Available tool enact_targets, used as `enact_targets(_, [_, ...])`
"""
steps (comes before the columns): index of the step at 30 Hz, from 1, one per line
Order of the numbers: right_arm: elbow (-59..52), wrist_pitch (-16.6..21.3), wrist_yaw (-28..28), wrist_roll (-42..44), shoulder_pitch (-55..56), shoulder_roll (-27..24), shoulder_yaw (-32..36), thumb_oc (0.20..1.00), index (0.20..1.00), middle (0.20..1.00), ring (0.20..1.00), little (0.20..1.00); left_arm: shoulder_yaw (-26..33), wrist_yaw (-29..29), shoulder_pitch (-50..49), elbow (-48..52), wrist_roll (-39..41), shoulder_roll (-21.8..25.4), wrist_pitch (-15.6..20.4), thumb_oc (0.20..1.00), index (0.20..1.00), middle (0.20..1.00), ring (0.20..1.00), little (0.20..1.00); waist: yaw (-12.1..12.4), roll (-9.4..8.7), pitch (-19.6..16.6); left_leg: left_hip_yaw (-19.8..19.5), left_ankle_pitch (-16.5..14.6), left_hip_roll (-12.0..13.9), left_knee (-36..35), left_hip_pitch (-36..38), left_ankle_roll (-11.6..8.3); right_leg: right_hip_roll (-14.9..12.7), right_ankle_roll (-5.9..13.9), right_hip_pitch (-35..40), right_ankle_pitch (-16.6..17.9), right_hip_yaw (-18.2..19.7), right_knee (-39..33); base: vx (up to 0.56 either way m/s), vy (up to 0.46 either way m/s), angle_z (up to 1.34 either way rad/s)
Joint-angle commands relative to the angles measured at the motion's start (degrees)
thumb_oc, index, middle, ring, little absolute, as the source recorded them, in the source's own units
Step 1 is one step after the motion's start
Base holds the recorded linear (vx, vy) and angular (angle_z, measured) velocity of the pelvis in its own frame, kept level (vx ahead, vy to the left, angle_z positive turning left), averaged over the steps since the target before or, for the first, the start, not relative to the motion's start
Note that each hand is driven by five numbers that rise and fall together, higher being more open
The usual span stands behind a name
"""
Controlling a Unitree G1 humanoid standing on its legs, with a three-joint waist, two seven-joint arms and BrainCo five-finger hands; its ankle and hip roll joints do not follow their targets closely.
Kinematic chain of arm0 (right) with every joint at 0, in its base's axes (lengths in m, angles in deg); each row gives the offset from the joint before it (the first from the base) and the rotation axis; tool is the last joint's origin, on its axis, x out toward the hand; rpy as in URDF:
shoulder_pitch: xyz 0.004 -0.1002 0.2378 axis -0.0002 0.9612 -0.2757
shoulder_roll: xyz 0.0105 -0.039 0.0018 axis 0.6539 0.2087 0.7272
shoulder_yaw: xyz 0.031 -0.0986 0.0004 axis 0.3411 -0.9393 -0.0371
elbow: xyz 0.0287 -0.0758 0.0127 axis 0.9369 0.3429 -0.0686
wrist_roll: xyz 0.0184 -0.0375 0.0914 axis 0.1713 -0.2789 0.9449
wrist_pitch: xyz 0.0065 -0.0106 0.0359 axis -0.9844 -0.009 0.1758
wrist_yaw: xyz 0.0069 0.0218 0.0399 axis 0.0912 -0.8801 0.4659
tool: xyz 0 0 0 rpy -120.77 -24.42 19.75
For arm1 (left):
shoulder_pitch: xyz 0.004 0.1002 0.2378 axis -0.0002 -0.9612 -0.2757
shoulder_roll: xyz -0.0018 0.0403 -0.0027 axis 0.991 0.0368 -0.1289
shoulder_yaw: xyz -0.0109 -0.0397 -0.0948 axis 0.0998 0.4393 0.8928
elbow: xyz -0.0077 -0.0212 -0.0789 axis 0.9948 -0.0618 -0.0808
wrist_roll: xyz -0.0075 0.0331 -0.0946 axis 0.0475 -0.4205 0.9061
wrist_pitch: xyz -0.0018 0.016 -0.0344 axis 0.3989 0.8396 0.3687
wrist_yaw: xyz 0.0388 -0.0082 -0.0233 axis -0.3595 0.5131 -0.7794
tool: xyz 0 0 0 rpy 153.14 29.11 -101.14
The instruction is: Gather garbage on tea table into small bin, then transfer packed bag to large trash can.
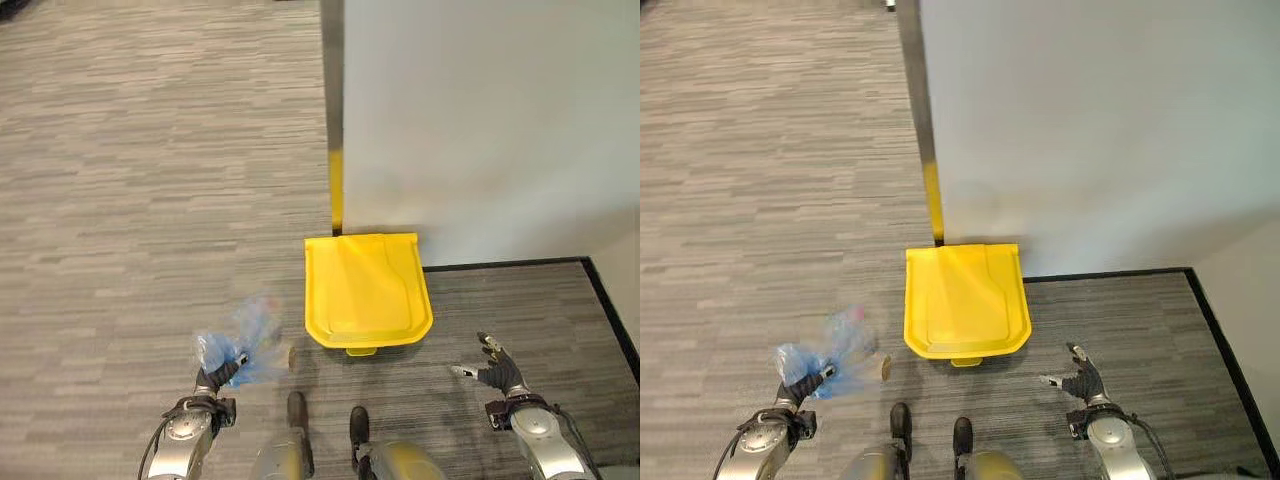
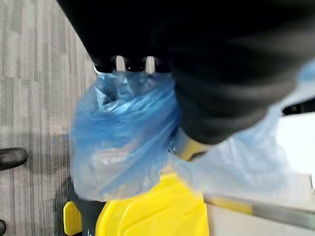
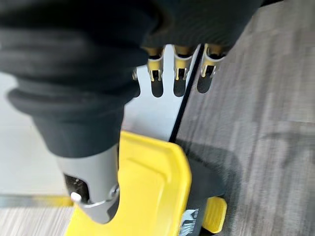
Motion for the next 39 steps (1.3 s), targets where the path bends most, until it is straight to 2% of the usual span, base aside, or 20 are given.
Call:
enact_targets(1, [0.27, 1.53, 0.34, 0.47, -0.92, 0.26, 1.66, 1.000, 1.000, 1.000, 1.000, 1.000, 1.07, 0.20, -0.80, 3.90, -2.76, 3.08, 2.61, 0.200, 0.200, 0.200, 0.200, 0.200, 0.96, -1.87, -0.57, 2.14, -10.52, -2.07, 0.16, 5.05, -0.40, -7.60, 9.02, -5.46, -3.37, 3.51, 4.40, 0.00, 0.186, -0.18])
enact_targets(3, [0.86, 1.25, 0.33, 0.30, -1.55, 0.85, 1.55, 1.000, 1.000, 1.000, 1.000, 1.000, 1.87, 0.66, -1.17, 4.32, -2.58, 3.53, 2.64, 0.200, 0.200, 0.200, 0.200, 0.200, 1.21, -2.20, -0.61, 3.45, -10.59, -2.67, -0.95, 6.38, 0.56, -7.80, 9.84, -6.16, -2.33, 4.25, 4.96, -0.02, 0.176, -0.32])
enact_targets(5, [1.47, 1.22, 0.32, 0.27, -2.34, 1.27, 0.92, 1.000, 1.000, 1.000, 1.000, 1.000, 2.92, 1.28, -1.46, 4.29, -2.28, 3.99, 2.83, 0.200, 0.200, 0.200, 0.200, 0.200, 2.20, -2.74, -0.45, 5.56, -10.38, -2.65, -2.50, 7.74, 1.01, -8.14, 10.63, -6.91, -1.36, 2.84, 5.53, -0.04, 0.079, -0.43])
enact_targets(8, [1.87, 1.08, 0.19, 0.03, -2.88, 1.76, 0.43, 1.000, 1.000, 1.000, 1.000, 1.000, 3.24, 1.57, -1.38, 4.22, -2.12, 4.20, 2.92, 0.200, 0.200, 0.200, 0.200, 0.200, 2.55, -2.91, -0.33, 6.61, -9.98, -2.50, -3.86, 8.57, 1.07, -8.92, 11.38, -7.52, -0.59, 0.89, 5.62, -0.03, 0.004, -0.52])
enact_targets(12, [1.86, 1.03, 0.08, -0.20, -2.67, 1.51, 0.49, 1.000, 1.000, 1.000, 1.000, 1.000, 3.32, 1.22, -1.81, 4.12, -2.23, 3.88, 2.87, 0.200, 0.200, 0.200, 0.200, 0.200, 2.90, -2.98, -0.84, 7.21, -10.64, -2.77, -3.32, 9.02, 1.22, -10.23, 11.05, -5.99, -0.41, -0.51, 3.10, 0.02, -0.005, -0.03])
enact_targets(17, [1.11, 0.86, -0.10, -0.66, -2.81, 1.22, -0.18, 1.000, 1.000, 1.000, 1.000, 1.000, 3.64, 1.31, -3.03, 4.46, -2.10, 3.11, 2.70, 0.200, 0.200, 0.200, 0.200, 0.200, 3.56, -3.24, -1.16, 8.33, -11.93, -2.75, -1.57, 9.29, 1.58, -10.59, 11.27, -4.69, 0.35, -1.04, 1.37, 0.04, 0.008, -0.04])
enact_targets(21, [0.87, 0.80, -0.12, -0.71, -3.52, 1.04, -0.48, 1.000, 1.000, 1.000, 1.000, 1.000, 3.85, 1.74, -2.68, 4.34, -2.03, 3.40, 2.72, 0.200, 0.200, 0.200, 0.200, 0.200, 3.90, -3.61, -0.71, 8.19, -12.81, -2.99, -0.30, 8.77, 1.95, -10.73, 11.55, -5.06, 0.51, -0.51, 1.63, 0.02, 0.038, -0.13])
enact_targets(26, [1.01, 0.57, 0.02, -0.48, -4.24, 1.02, -0.39, 1.000, 1.000, 1.000, 1.000, 1.000, 4.00, 2.18, -2.06, 4.38, -1.73, 4.18, 2.88, 0.200, 0.200, 0.200, 0.200, 0.200, 4.47, -3.94, 0.34, 5.80, -13.90, -4.09, 1.80, 6.96, 2.96, -10.87, 12.06, -6.27, 0.37, 1.69, 3.44, 0.02, 0.103, -0.18])
enact_targets(27, [1.20, 0.50, 0.09, -0.15, -4.58, 1.30, -0.34, 1.000, 1.000, 1.000, 1.000, 1.000, 4.21, 2.28, -2.11, 4.58, -1.76, 4.69, 2.80, 0.200, 0.200, 0.200, 0.200, 0.200, 4.69, -3.76, 0.90, 4.82, -14.24, -4.96, 2.01, 6.59, 3.64, -11.03, 12.36, -7.07, -0.06, 2.08, 5.28, 0.05, 0.173, -0.02])
enact_targets(31, [1.28, 0.52, -0.01, -0.14, -4.66, 1.70, -0.26, 1.000, 1.000, 1.000, 1.000, 1.000, 4.50, 2.10, -2.27, 5.11, -1.80, 4.95, 2.62, 0.200, 0.200, 0.200, 0.200, 0.200, 4.98, -3.46, 1.49, 3.89, -14.87, -5.77, 1.97, 6.86, 4.38, -11.23, 12.59, -8.73, -0.60, 2.44, 9.37, 0.05, 0.127, 0.00])
enact_targets(33, [1.44, 0.72, 0.11, -0.07, -4.71, 1.91, -0.29, 1.000, 1.000, 1.000, 1.000, 1.000, 4.81, 2.38, -2.00, 4.75, -1.88, 5.11, 2.52, 0.200, 0.200, 0.200, 0.200, 0.200, 5.09, -3.23, 1.90, 3.82, -15.42, -6.12, 2.06, 7.70, 4.72, -11.46, 12.77, -10.16, -0.12, 1.96, 12.86, 0.08, 0.114, 0.00])
enact_targets(35, [1.48, 0.63, -0.08, 0.05, -4.60, 1.92, -0.25, 1.000, 1.000, 1.000, 1.000, 1.000, 4.81, 2.28, -1.89, 4.44, -2.13, 4.95, 2.53, 0.200, 0.200, 0.200, 0.200, 0.200, 4.89, -3.08, 2.20, 3.49, -16.20, -6.62, 1.58, 9.37, 4.67, -10.97, 12.39, -11.88, 0.32, 1.35, 13.46, 0.14, 0.080, 0.02])
enact_targets(39, [1.23, 0.64, -0.08, 0.45, -4.83, 1.60, -0.36, 1.000, 1.000, 1.000, 1.000, 1.000, 4.83, 2.51, -1.41, 4.35, -1.65, 5.18, 2.66, 0.200, 0.200, 0.200, 0.200, 0.200, 4.00, -2.71, 2.57, 3.65, -17.58, -7.19, 0.42, 12.70, 4.35, -11.64, 12.66, -16.48, 3.07, -3.65, 7.71, 0.19, 0.023, 0.04])
